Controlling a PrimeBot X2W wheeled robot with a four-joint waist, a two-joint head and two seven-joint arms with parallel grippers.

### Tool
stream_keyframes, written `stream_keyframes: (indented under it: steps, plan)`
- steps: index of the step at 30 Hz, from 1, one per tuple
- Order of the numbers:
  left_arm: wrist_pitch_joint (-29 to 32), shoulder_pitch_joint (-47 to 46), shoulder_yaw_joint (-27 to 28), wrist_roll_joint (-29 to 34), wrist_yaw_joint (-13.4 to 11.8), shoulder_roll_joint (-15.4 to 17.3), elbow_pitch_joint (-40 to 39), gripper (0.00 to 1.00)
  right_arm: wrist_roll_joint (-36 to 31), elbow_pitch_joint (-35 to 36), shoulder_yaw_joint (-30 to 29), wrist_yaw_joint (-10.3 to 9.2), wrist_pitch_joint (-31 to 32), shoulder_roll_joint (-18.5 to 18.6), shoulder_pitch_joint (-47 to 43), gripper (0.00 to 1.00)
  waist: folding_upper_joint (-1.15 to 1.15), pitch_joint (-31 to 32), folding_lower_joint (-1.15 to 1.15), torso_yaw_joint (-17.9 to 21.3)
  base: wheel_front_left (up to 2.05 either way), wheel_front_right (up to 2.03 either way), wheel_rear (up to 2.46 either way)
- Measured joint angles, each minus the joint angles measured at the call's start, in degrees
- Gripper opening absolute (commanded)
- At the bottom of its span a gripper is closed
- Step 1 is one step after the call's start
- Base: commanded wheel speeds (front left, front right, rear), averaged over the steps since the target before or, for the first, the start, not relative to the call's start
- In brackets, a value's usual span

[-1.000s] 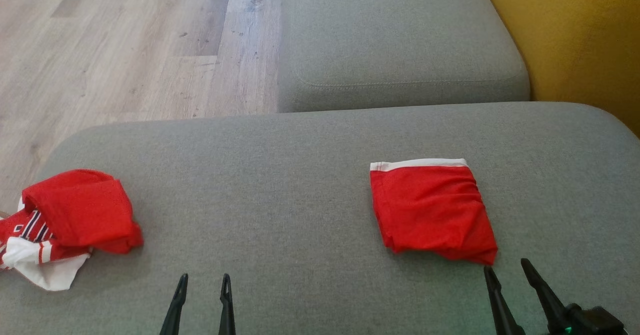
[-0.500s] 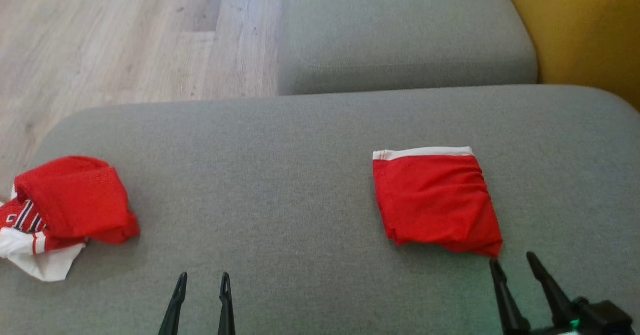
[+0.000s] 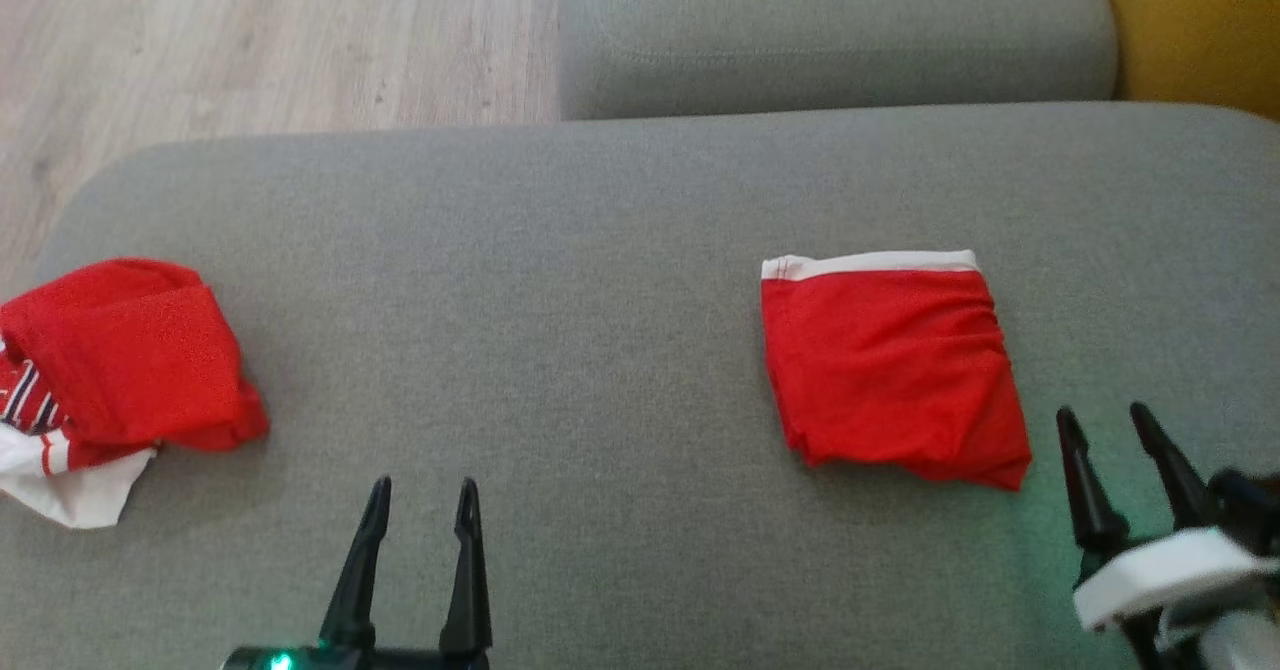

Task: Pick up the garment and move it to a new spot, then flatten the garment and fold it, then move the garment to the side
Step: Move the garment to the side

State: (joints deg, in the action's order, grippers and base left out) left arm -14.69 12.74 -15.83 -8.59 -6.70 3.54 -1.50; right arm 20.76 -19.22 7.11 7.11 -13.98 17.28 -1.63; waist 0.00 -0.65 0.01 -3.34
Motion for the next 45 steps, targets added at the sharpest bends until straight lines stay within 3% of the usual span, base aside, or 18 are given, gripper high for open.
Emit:
stream_keyframes:
  steps: [5, 17, 18, 19, 20, 26, 33, 39, 45]
  plan:
    - [0.0, -2.4, -0.6, -0.5, 1.2, -0.1, -1.7, 1.00, 6.6, -8.2, 2.2, 0.00, 4.9, 2.6, 7.9, 1.00, 0.00, -2.3, 0.01, -0.7, 0.00, 0.00, 0.00]
    - [0.0, -6.4, -2.7, -1.2, 1.0, -0.2, -2.6, 1.00, 20.9, -20.5, 13.1, 0.00, 16.1, 5.7, 20.5, 1.00, 0.00, -7.1, 0.00, -3.5, 0.00, 0.00, 0.00]
    - [0.0, -6.6, -2.7, -1.2, 0.8, -0.2, -2.7, 1.00, 22.7, -20.6, 14.2, 0.00, 17.1, 5.7, 20.7, 0.71, 0.00, -7.4, 0.00, -3.7, 0.00, 0.00, 0.00]
    - [0.0, -6.6, -2.7, -1.2, 0.6, -0.2, -2.8, 1.00, 24.3, -20.5, 15.3, 0.00, 17.5, 5.6, 20.9, 0.22, 0.00, -7.7, 0.00, -3.7, 0.00, 0.00, 0.00]
    - [0.0, -6.6, -2.7, -1.2, 0.6, -0.2, -2.8, 1.00, 25.4, -20.3, 16.2, 0.00, 17.5, 5.7, 21.1, 0.00, 0.00, -7.9, 0.00, -3.7, 0.00, 0.00, 0.00]
    - [0.0, -6.6, -2.6, -1.1, 0.1, -0.2, -4.5, 1.00, 27.0, -20.9, 20.1, 0.00, 14.4, 8.4, 24.4, 0.00, 0.00, -9.3, -0.01, -1.6, 0.00, 0.00, 0.00]
    - [0.0, -10.3, -2.1, 0.4, 0.4, -0.2, -6.2, 1.00, 26.0, -22.9, 21.2, 0.00, 12.2, 18.9, 31.5, 0.00, 0.00, -14.6, 0.00, 2.8, 0.00, 0.00, 0.00]
    - [0.0, -14.0, -1.5, 1.9, 2.2, -0.3, -6.9, 1.00, 24.2, -23.7, 20.5, 0.00, 12.0, 26.5, 37.5, 0.00, 0.00, -20.4, 0.01, 5.8, 0.00, 0.00, 0.00]
    - [0.0, -16.3, -0.9, 2.7, 2.8, -0.3, -7.0, 1.00, 21.9, -25.3, 19.1, 0.00, 12.0, 29.7, 41.1, 0.00, 0.00, -24.6, 0.01, 7.7, 0.00, 0.00, 0.00]
